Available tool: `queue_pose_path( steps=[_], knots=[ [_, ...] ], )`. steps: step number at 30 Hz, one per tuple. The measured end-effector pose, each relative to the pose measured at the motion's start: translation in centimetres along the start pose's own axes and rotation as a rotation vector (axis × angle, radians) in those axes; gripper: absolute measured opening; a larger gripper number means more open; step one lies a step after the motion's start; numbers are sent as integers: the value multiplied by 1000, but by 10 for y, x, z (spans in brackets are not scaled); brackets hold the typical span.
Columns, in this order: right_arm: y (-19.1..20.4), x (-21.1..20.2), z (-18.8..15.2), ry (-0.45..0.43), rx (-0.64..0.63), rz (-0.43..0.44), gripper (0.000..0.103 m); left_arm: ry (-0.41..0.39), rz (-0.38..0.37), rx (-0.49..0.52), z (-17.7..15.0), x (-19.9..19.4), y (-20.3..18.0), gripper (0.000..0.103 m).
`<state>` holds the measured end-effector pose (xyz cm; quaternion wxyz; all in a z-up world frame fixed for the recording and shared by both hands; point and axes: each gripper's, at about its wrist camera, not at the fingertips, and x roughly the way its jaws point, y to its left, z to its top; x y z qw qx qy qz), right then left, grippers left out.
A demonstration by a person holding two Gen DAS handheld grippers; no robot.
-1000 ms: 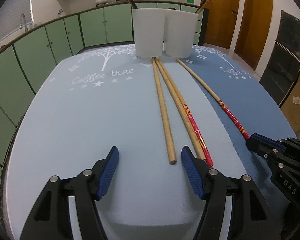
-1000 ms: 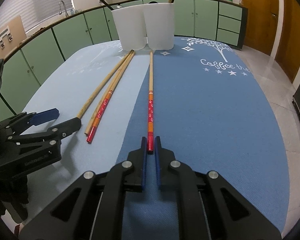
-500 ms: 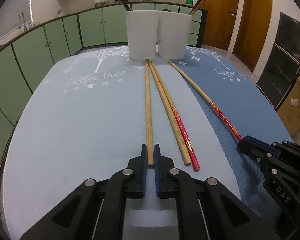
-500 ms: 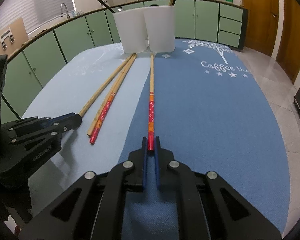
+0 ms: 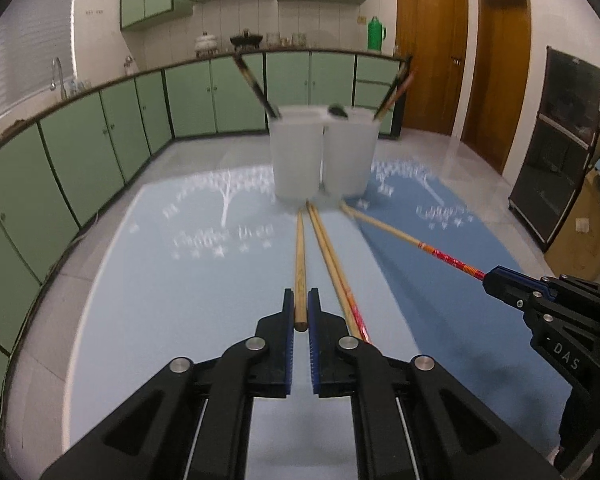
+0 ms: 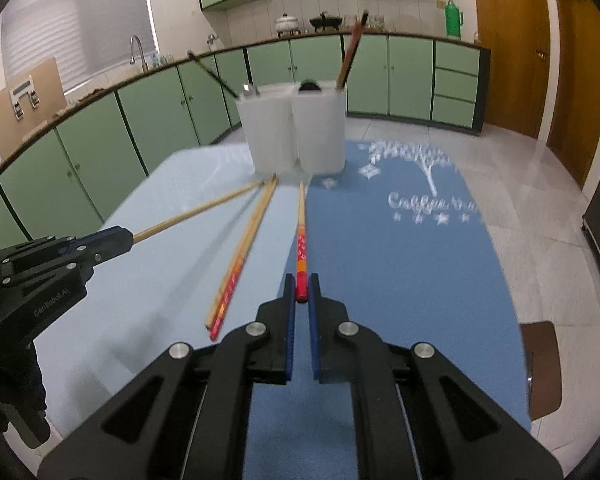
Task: Organize utensils
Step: 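Lift both chopsticks and lower them into the white holder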
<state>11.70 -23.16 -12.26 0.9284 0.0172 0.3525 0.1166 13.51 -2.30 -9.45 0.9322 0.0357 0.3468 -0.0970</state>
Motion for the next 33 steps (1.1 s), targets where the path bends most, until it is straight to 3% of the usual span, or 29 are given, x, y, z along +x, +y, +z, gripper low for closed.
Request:
queue_pose_path(
  steps=[12,33],
  knots=[
    [4,-39,59,-106,-34,29,5,-148,0,1,53,-36,8,6],
    [-1,-62,188,-200,-78,130,5,-277,-85,21,130,-49,11,6]
  ],
)
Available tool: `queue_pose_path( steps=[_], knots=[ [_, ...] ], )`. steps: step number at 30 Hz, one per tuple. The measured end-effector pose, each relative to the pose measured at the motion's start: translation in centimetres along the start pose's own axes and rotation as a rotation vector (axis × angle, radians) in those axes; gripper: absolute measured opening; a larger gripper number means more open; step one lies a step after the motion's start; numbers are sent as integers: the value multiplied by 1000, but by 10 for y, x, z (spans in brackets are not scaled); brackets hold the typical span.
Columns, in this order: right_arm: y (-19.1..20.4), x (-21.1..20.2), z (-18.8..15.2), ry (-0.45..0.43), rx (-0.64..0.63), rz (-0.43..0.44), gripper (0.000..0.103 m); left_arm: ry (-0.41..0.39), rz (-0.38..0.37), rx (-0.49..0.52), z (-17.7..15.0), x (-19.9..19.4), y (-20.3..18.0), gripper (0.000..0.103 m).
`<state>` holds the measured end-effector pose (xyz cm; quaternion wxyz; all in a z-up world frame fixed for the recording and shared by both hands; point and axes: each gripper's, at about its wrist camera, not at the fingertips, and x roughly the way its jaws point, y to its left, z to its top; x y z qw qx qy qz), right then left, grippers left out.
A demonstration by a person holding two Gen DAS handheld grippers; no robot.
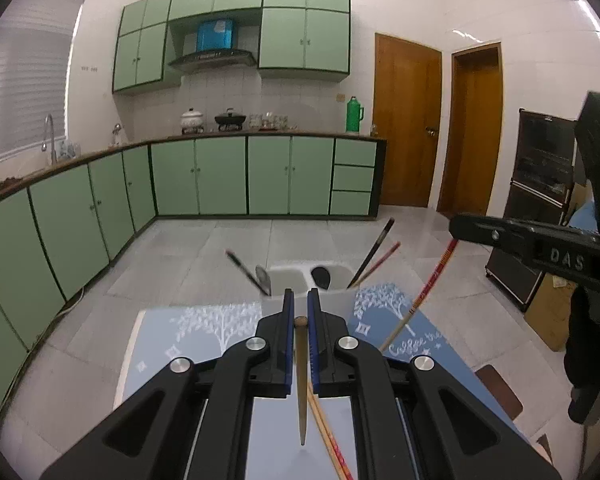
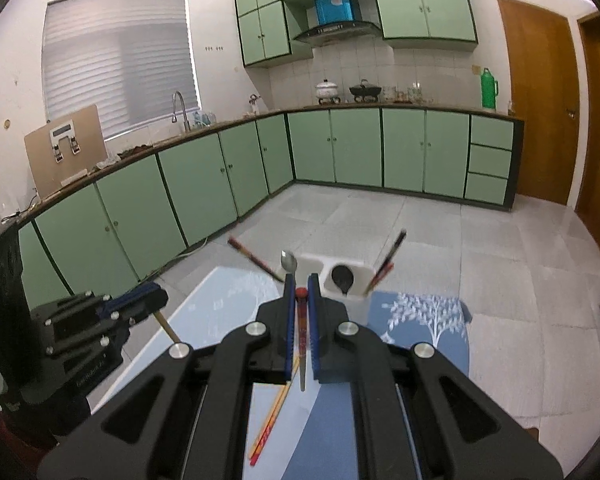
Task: Organize utensils
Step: 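Lift both chopsticks and lower them into the white holder, then open both tools to release the chopsticks inside the holder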
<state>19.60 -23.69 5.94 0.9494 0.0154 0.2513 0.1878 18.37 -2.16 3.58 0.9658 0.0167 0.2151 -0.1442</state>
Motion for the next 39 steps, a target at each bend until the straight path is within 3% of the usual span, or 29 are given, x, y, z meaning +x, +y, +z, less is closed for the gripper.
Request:
queue_pose_path(
  steps=[6,14,21,32,39],
  knots=[
    [-1,-5,31,-54,-36,-12,5,-64,-6,13,28,0,-1,6],
    [-11,-2,78,-131,-65,-49,5,-205,-10,29,91,5,-4,6],
    [-28,22,109,-173,-72,-101,5,-276,-1,35,129,39,-7,6],
    [-51,89,97,-99,-43,-113,5,-159,0,1,95,127,5,6],
    [-52,121,74,-16,-30,-97,6,-72,-3,-6,75,151,13,7]
  ],
)
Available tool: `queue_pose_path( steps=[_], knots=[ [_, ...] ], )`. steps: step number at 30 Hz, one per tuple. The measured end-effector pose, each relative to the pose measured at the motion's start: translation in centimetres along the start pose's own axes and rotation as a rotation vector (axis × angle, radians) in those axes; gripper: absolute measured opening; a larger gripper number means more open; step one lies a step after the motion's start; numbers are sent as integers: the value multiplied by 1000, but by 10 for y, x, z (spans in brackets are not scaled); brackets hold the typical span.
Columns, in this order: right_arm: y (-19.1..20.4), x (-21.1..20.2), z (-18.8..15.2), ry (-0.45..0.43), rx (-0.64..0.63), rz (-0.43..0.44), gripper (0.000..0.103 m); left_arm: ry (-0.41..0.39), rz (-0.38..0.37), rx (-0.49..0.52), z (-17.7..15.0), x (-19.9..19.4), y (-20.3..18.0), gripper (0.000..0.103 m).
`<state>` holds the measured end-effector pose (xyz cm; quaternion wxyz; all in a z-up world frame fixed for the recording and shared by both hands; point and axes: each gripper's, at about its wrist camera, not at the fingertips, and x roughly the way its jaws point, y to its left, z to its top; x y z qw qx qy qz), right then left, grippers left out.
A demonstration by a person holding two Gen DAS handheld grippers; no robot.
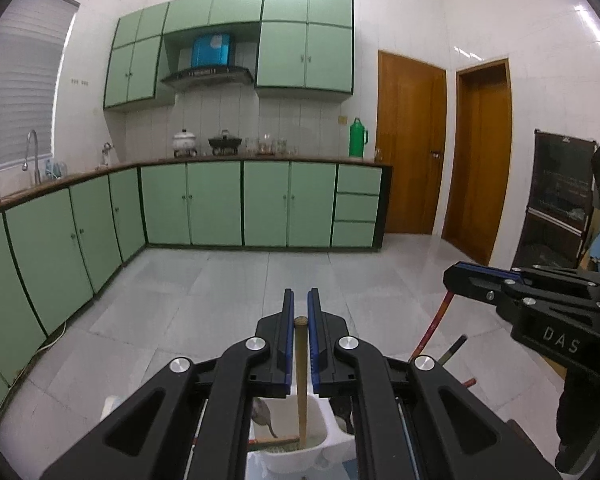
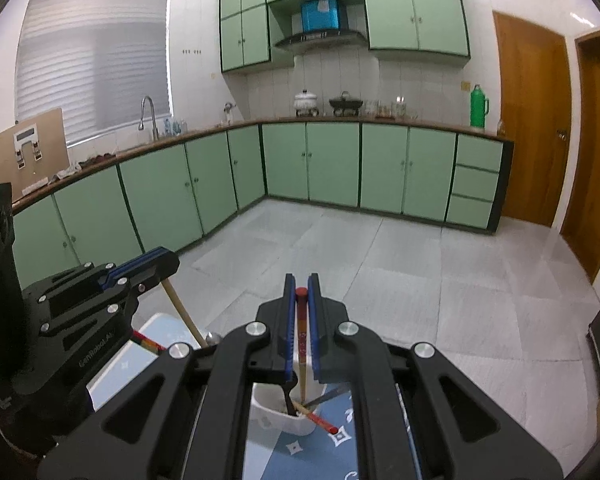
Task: Organize utensils
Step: 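Open both tools to release the chopsticks inside the holder, then move both open tools back over the last chopsticks on the mat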
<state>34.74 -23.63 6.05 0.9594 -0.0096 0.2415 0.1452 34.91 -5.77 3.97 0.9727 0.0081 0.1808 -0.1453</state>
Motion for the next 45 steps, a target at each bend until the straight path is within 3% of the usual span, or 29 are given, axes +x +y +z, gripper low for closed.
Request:
queue_pose_path(
  steps=[3,7,10,15,17,21,25,30,36,45],
  knots=[
    [0,6,-6,22,5,-6,7,18,6,-5,-3,-1,3,9],
    [-3,-9,-3,-9,24,-25,17,-1,5,-12,6,-19,7,21],
    [-7,-32,2,-61,28,-55,34,-30,15,-4,13,-39,6,37],
    [-17,-75,-4,-121,46,-94,61,-57,5,-6,7,-80,2,47],
    [-18,-93,-16,-140,56,-100,73,-68,7,-5,-1,-97,-1,64],
    [-15,-124,-52,-157,59,-120,89,-71,17,-11,-27,-128,-4,71],
    [-9,-142,-93,-140,94,-112,93,-42,45,-22,-59,-144,-4,80],
    [0,-149,-146,-83,109,-112,96,27,74,-38,-105,-154,3,83],
    [18,-132,-198,23,134,-86,96,153,100,-58,-157,-146,10,83],
    [55,-101,-251,133,107,-65,96,266,132,-57,-215,-132,15,83]
  ],
)
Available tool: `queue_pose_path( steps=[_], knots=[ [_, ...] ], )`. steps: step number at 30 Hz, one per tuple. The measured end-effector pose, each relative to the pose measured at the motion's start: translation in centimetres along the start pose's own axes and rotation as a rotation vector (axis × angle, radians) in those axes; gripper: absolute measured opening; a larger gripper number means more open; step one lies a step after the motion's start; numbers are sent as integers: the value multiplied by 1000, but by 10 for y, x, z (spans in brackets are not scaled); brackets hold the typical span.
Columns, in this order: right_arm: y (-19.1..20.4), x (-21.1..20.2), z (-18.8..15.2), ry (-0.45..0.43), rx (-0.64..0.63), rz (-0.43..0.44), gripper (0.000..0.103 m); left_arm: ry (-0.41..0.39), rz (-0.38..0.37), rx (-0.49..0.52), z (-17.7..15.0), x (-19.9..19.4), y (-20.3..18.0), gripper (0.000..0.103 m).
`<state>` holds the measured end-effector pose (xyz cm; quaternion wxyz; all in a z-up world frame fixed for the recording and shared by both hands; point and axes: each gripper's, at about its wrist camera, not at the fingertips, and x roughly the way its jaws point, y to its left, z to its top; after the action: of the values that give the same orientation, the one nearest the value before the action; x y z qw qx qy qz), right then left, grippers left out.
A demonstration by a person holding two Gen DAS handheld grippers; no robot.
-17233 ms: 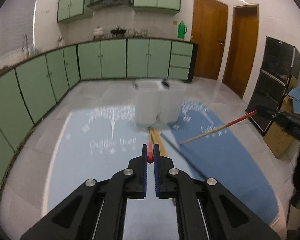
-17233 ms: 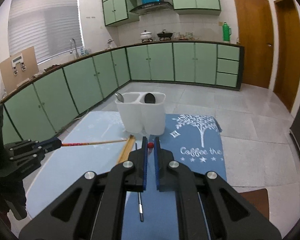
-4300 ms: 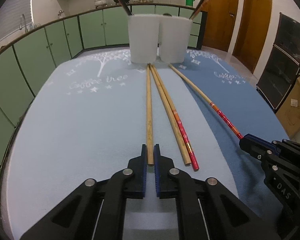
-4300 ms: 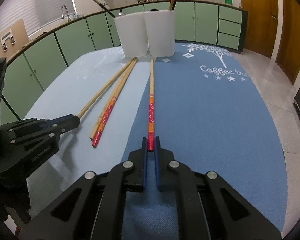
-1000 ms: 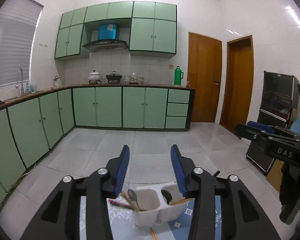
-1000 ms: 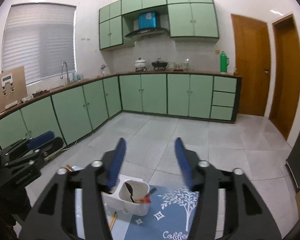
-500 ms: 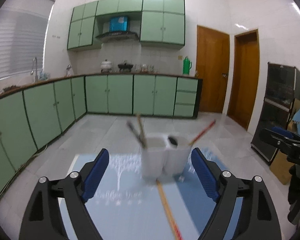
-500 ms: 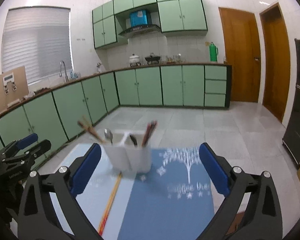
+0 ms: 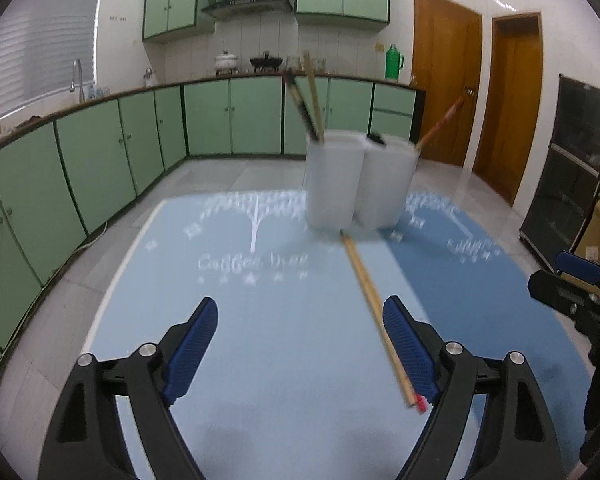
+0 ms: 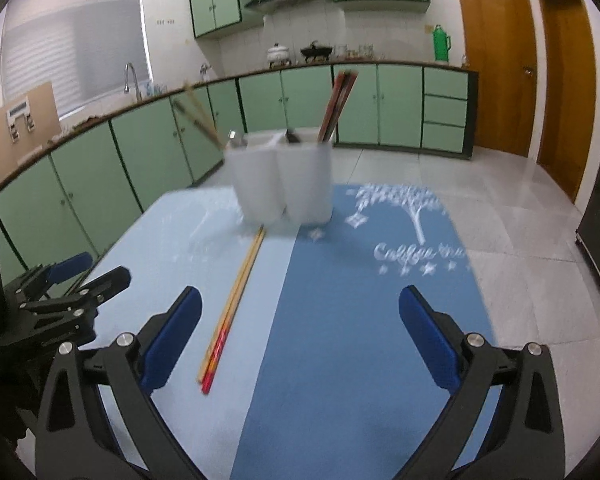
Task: Organize utensils
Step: 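Move both open tools back over the last chopsticks on the mat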
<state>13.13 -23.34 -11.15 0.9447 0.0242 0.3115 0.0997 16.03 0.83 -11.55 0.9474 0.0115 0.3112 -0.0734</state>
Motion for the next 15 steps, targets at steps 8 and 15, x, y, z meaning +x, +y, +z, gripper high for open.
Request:
queue_pose_path(
  steps=[8,15],
  knots=[
    [22,23,-27,86,-17,15,96,91,10,-2,-25,19,6,83],
    [37,36,-48,161,-52,17,96,139,19,-14,-39,24,15,83]
  ],
)
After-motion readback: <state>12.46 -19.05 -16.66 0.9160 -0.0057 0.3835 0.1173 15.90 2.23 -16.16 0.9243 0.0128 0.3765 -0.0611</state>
